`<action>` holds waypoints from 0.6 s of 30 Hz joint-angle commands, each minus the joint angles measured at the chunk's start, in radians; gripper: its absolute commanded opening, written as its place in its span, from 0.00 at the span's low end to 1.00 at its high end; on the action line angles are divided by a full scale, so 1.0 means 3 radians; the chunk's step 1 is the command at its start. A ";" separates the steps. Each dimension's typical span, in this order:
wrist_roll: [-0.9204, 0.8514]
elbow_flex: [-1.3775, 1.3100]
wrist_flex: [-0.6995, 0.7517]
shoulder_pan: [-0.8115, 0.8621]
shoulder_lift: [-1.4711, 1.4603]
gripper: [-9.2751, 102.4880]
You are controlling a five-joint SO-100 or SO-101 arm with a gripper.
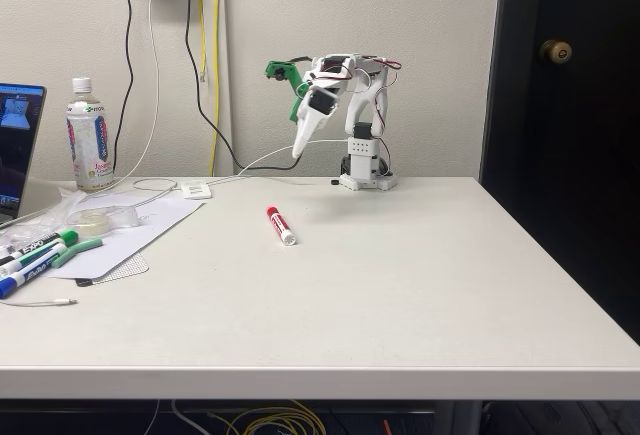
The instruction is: Pick up the red marker.
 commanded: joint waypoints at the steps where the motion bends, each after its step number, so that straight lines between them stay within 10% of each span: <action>1: -0.0036 -0.0286 0.0026 0.0061 -0.0061 0.08; 18: 0.1135 -0.0706 0.0087 0.0378 -0.0762 0.09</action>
